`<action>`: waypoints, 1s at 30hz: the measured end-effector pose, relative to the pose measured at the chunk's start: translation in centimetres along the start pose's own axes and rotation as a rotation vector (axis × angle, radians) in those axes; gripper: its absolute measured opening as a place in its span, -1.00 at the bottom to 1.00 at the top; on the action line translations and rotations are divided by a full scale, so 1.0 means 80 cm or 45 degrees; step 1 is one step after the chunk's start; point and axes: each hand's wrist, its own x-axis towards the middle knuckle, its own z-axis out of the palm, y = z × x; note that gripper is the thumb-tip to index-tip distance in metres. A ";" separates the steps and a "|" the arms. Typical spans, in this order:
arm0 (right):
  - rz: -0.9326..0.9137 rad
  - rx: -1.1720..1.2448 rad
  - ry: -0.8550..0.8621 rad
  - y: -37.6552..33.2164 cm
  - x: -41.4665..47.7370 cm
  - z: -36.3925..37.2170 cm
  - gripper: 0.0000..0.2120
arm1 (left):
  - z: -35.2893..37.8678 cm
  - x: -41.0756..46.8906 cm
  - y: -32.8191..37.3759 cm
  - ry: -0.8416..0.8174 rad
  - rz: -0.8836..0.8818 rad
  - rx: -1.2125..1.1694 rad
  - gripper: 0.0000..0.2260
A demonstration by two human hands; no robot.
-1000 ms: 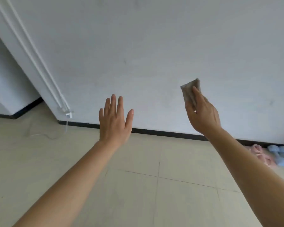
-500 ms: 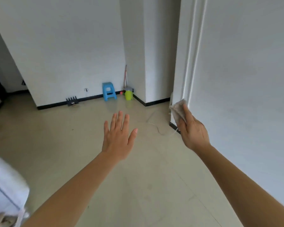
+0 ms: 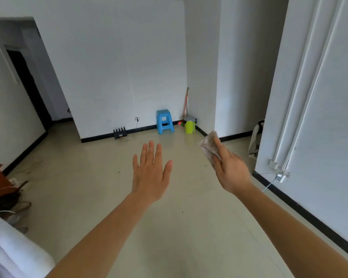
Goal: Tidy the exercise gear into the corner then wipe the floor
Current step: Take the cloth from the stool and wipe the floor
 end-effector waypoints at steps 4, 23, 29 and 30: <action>0.018 0.009 -0.003 0.066 0.103 0.093 -0.44 | 0.071 0.130 -0.027 0.042 -0.019 -0.002 -0.37; -0.122 0.008 -0.162 0.195 0.687 0.603 -0.59 | 0.321 0.732 -0.353 0.161 -0.150 0.092 -0.37; 0.046 0.002 -0.193 0.242 0.848 0.734 -0.60 | 0.405 0.942 -0.455 0.032 -0.105 0.058 -0.38; 0.049 0.003 -0.191 0.255 0.871 0.752 -0.61 | 0.419 0.978 -0.464 0.006 -0.090 0.061 -0.38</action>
